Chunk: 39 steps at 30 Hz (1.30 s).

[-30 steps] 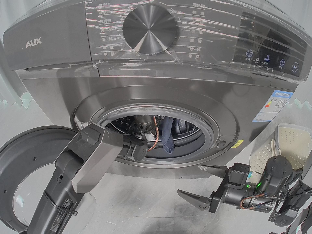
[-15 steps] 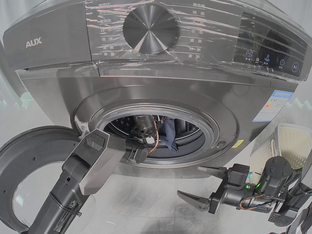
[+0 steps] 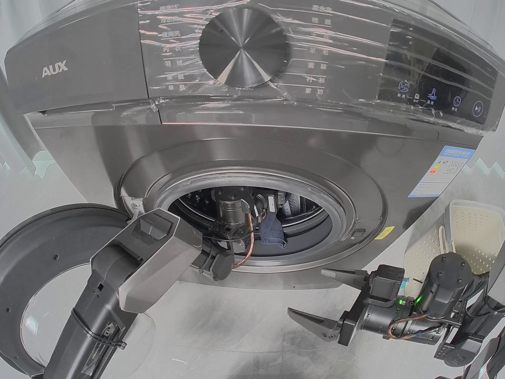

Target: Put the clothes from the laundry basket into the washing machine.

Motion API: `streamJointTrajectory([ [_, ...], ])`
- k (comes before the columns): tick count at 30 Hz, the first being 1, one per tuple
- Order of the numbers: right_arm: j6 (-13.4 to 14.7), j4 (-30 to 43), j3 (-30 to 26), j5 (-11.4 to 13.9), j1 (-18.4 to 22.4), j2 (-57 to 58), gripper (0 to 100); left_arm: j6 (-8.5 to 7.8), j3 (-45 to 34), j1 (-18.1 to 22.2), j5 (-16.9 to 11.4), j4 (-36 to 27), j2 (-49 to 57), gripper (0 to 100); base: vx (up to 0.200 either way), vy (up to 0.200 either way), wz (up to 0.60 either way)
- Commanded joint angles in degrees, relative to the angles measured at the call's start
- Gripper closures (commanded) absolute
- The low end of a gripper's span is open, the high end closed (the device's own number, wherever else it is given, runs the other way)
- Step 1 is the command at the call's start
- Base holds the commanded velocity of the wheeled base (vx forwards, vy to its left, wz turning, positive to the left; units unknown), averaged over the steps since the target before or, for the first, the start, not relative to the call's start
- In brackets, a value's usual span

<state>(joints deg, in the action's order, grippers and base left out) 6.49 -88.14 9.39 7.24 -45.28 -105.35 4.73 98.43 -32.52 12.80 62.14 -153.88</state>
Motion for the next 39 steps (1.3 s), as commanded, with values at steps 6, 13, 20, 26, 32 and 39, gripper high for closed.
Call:
streamJointTrajectory([
  [6,0.0,0.0,0.1,0.0,-0.3,0.0,0,-0.16,-16.6,-0.9,-2.9,-2.7,9.7,0,0.000,0.000,0.00],
  [13,0.0,0.0,0.1,0.0,-0.2,0.1,0,-0.34,-15.6,-1.0,-3.9,-3.4,6.8,100,0.000,0.000,0.00],
  [20,0.0,0.0,0.1,0.0,-0.3,0.0,0,0.02,-8.7,-0.6,-4.0,-4.4,3.7,100,0.000,0.000,0.00],
  [26,0.0,0.0,0.2,0.0,-0.3,0.1,0,0.28,5.5,-0.3,-2.7,-5.6,-3.0,100,0.000,0.000,0.00],
  [32,0.0,0.0,0.2,0.0,-0.3,0.1,0,0.10,16.2,0.7,-0.2,-6.1,-7.6,100,0.000,0.000,0.00],
  [39,0.0,0.0,0.2,0.0,-0.2,0.1,0,0.10,16.2,0.4,-0.1,-5.9,-7.9,100,0.000,0.000,0.00],
])
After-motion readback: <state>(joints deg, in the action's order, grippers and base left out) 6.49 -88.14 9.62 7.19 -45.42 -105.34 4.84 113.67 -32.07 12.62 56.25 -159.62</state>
